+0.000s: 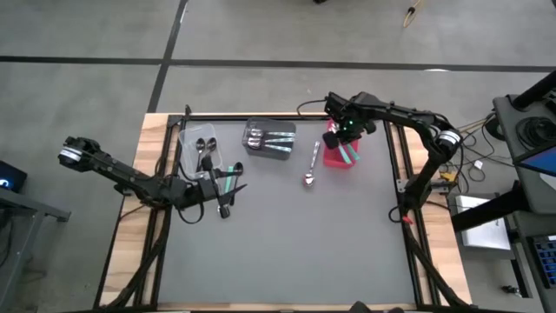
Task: Sort silverware by color (type)
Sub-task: Put the right green spoon into the red bin
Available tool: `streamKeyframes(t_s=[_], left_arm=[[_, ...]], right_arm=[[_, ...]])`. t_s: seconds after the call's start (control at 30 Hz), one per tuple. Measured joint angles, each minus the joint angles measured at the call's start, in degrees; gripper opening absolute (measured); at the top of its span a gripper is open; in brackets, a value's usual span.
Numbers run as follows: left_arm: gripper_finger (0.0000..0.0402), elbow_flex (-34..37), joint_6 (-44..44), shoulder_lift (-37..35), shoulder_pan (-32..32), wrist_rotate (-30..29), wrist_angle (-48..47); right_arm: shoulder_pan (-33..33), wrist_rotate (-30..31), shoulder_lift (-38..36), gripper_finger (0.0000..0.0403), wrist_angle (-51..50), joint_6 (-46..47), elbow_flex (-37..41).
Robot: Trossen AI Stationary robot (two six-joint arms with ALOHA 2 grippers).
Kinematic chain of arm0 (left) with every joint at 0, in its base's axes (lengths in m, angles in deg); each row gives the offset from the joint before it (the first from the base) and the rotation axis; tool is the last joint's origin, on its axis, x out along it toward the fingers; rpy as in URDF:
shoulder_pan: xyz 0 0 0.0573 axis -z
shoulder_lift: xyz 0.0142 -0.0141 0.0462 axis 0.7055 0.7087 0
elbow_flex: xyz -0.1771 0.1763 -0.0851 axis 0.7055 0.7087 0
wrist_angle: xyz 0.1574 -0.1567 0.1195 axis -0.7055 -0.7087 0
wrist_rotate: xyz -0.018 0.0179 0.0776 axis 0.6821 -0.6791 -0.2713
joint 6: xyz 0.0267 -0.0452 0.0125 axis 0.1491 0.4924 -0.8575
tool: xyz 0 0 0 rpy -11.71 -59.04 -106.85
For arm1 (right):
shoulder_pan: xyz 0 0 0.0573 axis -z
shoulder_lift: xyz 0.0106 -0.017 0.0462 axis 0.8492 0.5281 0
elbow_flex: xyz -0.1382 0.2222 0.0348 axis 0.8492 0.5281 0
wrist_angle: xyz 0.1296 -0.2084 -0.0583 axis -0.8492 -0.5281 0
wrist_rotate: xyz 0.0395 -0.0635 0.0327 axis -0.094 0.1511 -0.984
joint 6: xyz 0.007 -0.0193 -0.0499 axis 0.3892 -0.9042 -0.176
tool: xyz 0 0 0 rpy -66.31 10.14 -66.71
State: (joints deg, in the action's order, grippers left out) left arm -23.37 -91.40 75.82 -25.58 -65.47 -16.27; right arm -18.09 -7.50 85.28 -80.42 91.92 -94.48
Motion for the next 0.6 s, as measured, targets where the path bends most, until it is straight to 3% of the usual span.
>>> streamKeyframes(t_s=[0.6], left_arm=[[0.0159, 0.00, 0.00, 0.00, 0.00, 0.03, -0.33]], right_arm=[[0.00, 0.02, 0.00, 0.0034, 1.77, 0.24, 0.48]])
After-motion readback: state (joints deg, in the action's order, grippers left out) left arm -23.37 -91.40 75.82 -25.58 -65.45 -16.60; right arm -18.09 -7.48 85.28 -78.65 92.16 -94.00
